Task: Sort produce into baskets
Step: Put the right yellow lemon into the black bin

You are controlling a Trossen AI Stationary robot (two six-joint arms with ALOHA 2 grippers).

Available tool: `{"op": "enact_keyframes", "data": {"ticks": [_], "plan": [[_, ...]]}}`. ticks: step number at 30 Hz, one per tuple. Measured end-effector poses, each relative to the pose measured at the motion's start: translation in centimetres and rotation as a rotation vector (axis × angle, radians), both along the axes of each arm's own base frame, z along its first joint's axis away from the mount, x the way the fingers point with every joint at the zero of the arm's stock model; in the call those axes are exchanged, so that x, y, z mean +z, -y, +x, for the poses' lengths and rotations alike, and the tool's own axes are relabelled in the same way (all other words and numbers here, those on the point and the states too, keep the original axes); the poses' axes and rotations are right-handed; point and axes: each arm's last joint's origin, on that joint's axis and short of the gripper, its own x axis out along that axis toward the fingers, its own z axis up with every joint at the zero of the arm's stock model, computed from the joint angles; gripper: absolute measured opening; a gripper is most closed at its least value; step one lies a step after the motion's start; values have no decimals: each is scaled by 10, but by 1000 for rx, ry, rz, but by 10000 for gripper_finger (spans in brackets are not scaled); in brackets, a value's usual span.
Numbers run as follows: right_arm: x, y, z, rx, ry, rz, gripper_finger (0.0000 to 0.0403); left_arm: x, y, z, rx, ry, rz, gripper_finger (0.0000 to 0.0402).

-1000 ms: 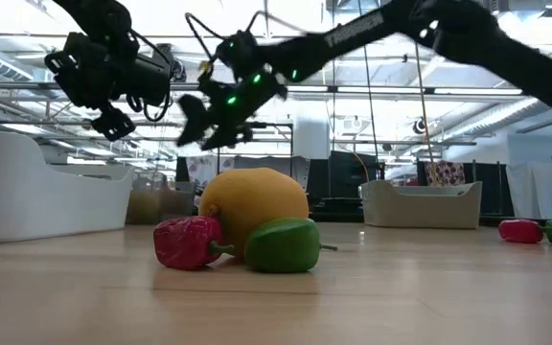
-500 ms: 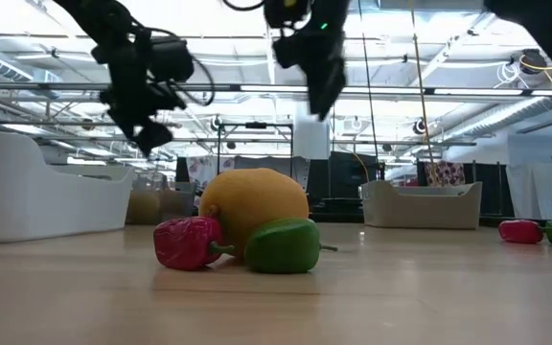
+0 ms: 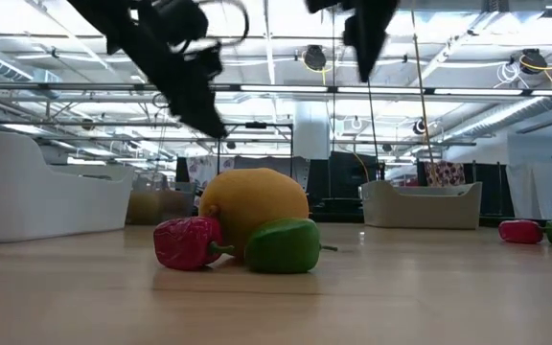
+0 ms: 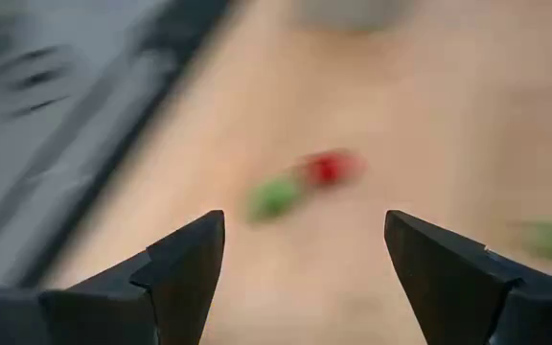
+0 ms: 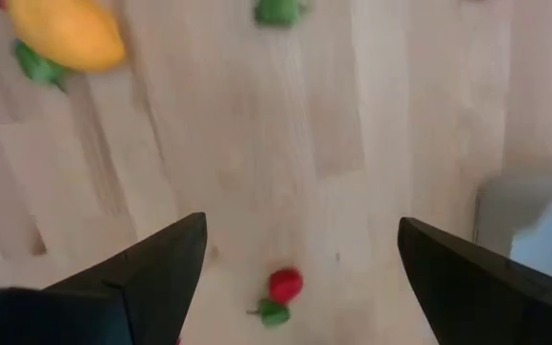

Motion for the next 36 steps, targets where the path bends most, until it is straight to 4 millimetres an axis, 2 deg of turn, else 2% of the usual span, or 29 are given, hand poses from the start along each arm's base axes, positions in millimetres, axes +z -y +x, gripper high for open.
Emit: {"op": "enact_keyframes", "data": {"ticks": [3,6,11,16,20,25,31,36], "plan": [[-6,-14,-21,-91,-29,-31,333,2,26,10,-238,55,-83,295],[-19,-26,-46,-220,-87,-56,333,2,55,16,-402,65,-117,295],[-42,-47,-89,-384,-155,-52,333,4,99,24,-531,109,-132,295],[-61,-76,-114,-415,-141,60,333,4,138,39,-643,231,-107,295],[-76,-112,-123,-261,-80,143,333,-9,161,56,-680,300,-81,295],[-94,-148,-138,-20,-7,208,333,-33,176,76,-702,319,-89,295],[-111,-163,-161,142,-48,166,333,-47,186,100,-702,300,-109,295],[-119,-170,-167,297,-28,116,333,-47,191,109,-711,303,-110,295]]}}
